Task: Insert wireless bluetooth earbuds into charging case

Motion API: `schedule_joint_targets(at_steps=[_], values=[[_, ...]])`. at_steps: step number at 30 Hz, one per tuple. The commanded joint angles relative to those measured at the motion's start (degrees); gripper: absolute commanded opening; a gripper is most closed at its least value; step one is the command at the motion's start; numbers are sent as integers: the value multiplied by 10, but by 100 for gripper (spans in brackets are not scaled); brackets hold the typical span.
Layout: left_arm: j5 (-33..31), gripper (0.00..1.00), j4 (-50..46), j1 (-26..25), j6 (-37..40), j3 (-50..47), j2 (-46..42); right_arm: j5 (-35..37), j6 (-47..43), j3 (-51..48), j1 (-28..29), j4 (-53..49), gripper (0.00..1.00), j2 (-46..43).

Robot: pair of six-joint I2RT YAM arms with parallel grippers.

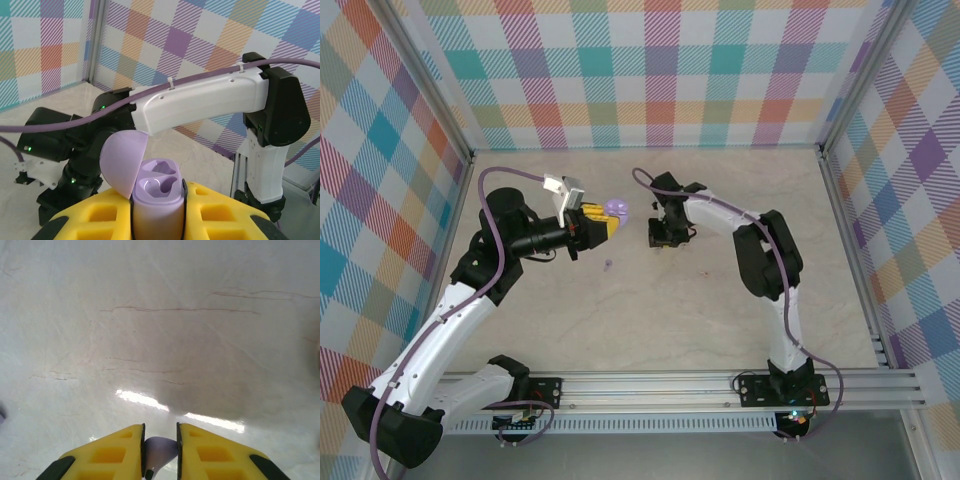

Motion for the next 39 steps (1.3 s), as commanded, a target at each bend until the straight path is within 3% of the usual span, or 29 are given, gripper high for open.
schedule_joint_targets(at_steps=[1, 10, 22, 29, 39], values=[[-10, 14, -3, 12, 4, 0, -1, -28, 15, -30, -12, 36, 21, -40], [-114, 14, -22, 12, -78, -1, 41, -67, 27, -153, -46, 126, 21, -152], [-146, 15, 151, 0, -202, -100, 74, -91, 35, -250, -63, 183, 20, -339], [-143, 15, 202, -22, -213, -121, 96, -95, 41, -279, -63, 209, 21, -441], [-105, 15, 267, -55, -156, -145, 90, -147, 30, -283, -50, 238, 21, -527]])
